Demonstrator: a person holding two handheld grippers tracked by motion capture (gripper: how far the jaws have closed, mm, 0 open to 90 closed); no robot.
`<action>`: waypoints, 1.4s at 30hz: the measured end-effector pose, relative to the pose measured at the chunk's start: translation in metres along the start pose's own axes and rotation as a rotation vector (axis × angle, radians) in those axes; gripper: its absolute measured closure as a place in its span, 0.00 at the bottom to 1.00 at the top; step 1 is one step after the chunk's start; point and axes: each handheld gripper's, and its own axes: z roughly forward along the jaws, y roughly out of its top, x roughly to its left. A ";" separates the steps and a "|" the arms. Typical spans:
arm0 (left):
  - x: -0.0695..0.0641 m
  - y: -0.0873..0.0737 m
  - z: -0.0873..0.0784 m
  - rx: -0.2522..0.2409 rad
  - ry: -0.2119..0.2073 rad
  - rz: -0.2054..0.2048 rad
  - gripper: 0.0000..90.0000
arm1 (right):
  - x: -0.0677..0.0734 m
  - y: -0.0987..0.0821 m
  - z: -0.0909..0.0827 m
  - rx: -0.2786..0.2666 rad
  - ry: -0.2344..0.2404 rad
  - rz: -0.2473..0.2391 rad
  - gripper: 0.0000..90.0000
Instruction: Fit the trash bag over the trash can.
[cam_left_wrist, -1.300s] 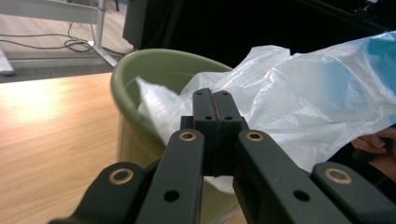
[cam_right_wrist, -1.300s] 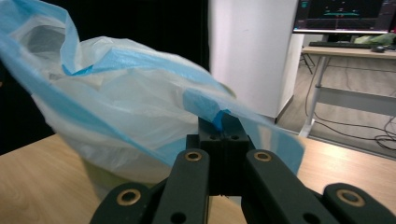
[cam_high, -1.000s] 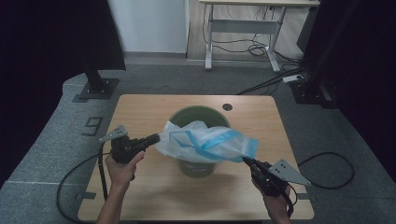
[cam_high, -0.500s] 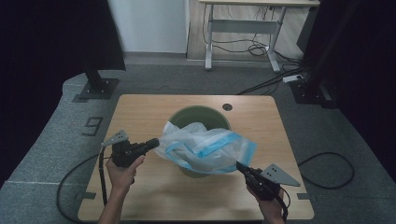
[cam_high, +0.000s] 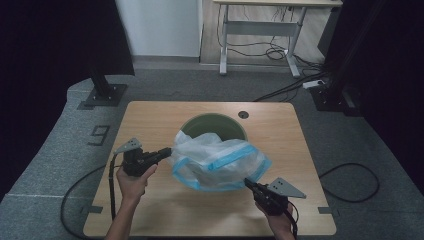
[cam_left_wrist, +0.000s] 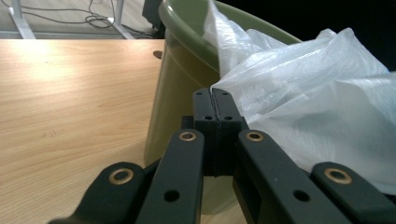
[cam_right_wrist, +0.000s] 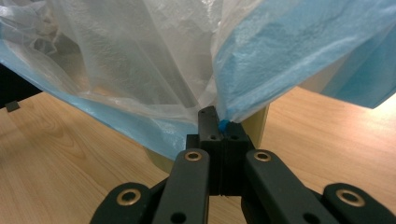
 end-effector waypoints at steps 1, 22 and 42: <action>0.000 0.000 0.001 0.001 0.001 0.002 1.00 | 0.000 -0.001 0.002 0.003 -0.001 0.002 0.98; -0.014 0.008 -0.011 0.003 -0.029 0.035 0.81 | 0.000 -0.013 0.004 0.016 0.003 -0.017 0.98; -0.055 0.035 -0.007 0.047 -0.063 0.170 0.57 | -0.001 -0.011 0.000 -0.004 -0.013 -0.010 0.98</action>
